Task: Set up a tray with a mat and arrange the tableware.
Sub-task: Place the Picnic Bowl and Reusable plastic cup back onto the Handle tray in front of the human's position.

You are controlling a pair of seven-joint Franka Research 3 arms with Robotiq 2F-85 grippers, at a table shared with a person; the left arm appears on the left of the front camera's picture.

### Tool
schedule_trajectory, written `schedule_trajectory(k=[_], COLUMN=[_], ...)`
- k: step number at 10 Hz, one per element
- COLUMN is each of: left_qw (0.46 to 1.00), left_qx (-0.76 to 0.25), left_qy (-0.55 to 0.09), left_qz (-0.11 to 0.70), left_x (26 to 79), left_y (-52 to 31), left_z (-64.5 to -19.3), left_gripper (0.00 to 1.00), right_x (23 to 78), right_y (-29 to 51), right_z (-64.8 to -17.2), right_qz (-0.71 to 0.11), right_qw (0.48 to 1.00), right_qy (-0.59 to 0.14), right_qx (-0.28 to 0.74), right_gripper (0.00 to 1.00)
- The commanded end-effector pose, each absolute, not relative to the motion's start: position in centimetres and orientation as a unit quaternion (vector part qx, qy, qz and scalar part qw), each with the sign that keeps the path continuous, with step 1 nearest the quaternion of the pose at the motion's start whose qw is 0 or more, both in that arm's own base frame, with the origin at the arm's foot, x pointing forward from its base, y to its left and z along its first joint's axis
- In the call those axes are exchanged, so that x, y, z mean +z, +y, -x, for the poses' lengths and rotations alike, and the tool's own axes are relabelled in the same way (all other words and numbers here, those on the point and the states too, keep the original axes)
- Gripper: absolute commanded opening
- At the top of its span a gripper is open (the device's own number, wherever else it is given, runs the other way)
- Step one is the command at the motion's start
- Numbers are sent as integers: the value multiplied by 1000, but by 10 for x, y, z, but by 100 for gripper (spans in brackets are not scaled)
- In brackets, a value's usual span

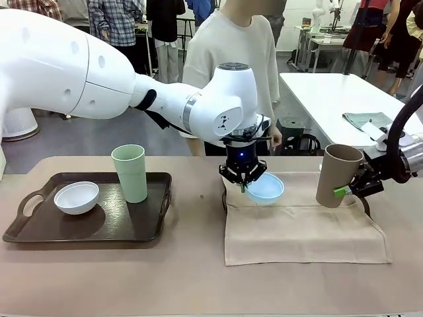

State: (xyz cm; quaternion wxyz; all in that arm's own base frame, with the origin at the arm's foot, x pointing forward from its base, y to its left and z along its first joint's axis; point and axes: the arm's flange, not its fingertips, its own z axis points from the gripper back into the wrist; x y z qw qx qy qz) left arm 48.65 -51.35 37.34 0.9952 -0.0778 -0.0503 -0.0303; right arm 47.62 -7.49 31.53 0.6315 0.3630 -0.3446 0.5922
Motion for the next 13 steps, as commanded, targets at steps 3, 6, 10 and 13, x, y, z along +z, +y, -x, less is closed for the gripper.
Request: schedule_trajectory(k=[3, 6, 10, 13], left_qw=[992, 992, 992, 992], left_qx=[-51, -55, -62, -59], left_qy=[-54, -45, -46, -40], left_qz=[104, 105, 103, 104], left_x=[355, 349, 351, 357], left_y=[-525, -532, -529, -524], left_z=[-493, -499, -496, -493], left_gripper=[4, 4, 69, 100], right_x=[297, 287, 285, 302], right_y=[-74, -71, -77, -91], right_z=[-484, -488, -492, -489], right_qz=[-356, -351, -331, -272], right_qw=[619, 618, 631, 665], right_qy=[-353, -352, -344, -315], right_qx=[605, 609, 612, 620], right_gripper=[82, 82, 100, 100])
